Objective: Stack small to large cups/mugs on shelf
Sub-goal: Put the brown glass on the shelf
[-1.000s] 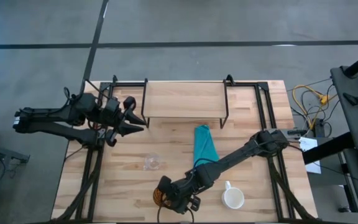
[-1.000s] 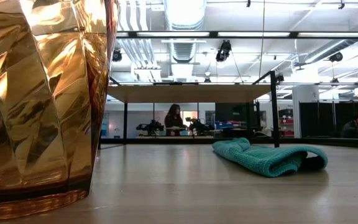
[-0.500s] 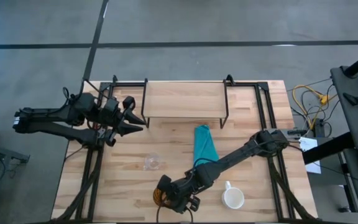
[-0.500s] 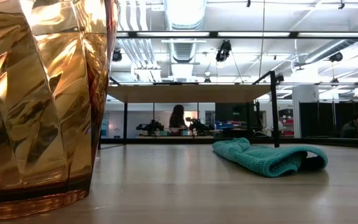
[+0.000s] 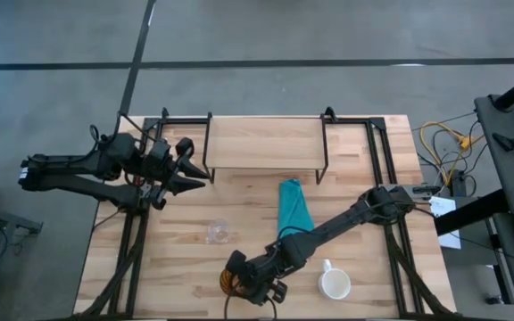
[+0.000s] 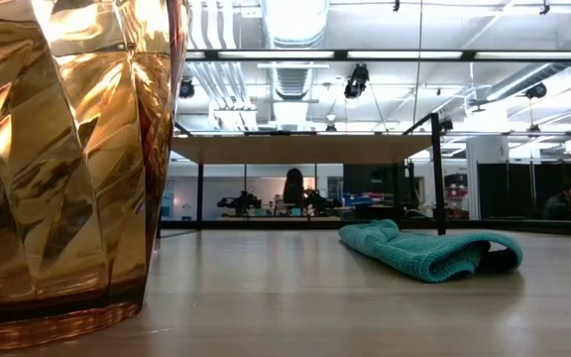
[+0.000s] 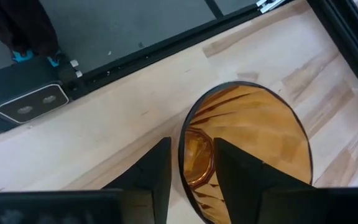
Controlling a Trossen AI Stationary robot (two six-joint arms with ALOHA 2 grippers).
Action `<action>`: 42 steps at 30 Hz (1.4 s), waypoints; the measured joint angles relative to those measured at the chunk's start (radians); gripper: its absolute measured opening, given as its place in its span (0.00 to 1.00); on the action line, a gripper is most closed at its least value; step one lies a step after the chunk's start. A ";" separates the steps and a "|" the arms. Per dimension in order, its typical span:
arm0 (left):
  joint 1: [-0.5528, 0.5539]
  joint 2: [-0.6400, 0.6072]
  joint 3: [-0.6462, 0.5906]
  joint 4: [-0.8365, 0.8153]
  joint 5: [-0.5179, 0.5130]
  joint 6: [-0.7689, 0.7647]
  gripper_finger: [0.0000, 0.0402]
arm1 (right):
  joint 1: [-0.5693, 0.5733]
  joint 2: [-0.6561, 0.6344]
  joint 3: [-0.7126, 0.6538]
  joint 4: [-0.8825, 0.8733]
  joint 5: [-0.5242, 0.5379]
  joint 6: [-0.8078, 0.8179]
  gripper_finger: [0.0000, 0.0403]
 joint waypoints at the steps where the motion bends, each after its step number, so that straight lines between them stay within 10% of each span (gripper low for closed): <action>1: 0.000 0.000 0.000 0.000 0.000 0.000 0.21 | -0.001 0.000 -0.003 -0.001 0.000 0.005 0.27; 23: -0.001 -0.011 0.000 -0.002 0.000 0.000 0.21 | -0.004 -0.010 0.014 -0.052 0.116 0.026 0.03; 42: 0.000 -0.024 0.000 -0.001 0.001 -0.002 0.21 | -0.011 -0.102 0.378 -0.689 0.291 0.499 0.03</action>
